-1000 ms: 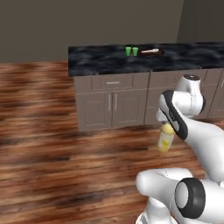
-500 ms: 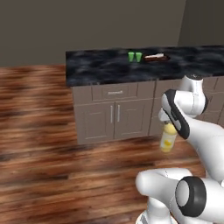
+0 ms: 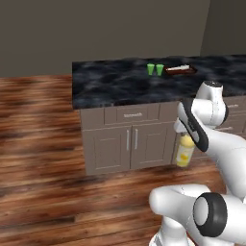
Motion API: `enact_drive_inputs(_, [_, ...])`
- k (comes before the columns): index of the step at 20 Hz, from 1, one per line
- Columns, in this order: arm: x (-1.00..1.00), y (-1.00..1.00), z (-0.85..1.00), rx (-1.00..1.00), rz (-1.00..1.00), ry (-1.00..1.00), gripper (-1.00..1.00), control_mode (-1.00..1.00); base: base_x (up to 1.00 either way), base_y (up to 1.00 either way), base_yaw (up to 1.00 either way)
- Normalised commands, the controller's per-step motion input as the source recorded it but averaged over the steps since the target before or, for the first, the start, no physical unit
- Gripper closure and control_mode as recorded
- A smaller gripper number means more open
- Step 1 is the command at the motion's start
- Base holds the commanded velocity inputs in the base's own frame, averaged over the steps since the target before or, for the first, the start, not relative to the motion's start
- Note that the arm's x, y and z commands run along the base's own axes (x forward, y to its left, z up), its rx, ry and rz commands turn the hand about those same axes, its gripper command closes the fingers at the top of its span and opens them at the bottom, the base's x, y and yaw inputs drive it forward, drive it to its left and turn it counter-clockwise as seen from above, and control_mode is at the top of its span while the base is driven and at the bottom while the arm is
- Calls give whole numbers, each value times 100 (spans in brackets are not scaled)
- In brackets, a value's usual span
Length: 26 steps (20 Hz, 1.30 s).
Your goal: Place the drinks on the dining counter in a tight cluster.
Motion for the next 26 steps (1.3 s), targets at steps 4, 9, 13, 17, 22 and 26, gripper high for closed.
enact_drive_inputs(4, [0,0,0,0,0,0,100,100,76,-22,0])
enact_drive_inputs(9, [0,0,0,0,0,0,100,100,71,-32,0])
enact_drive_inputs(13, [0,0,0,0,0,0,100,100,58,-36,0])
enact_drive_inputs(17, [0,0,0,0,0,0,100,100,58,-38,0])
enact_drive_inputs(22, [0,0,0,0,0,0,100,100,53,-39,0])
enact_drive_inputs(26, [0,0,0,0,0,0,100,100,52,-38,0])
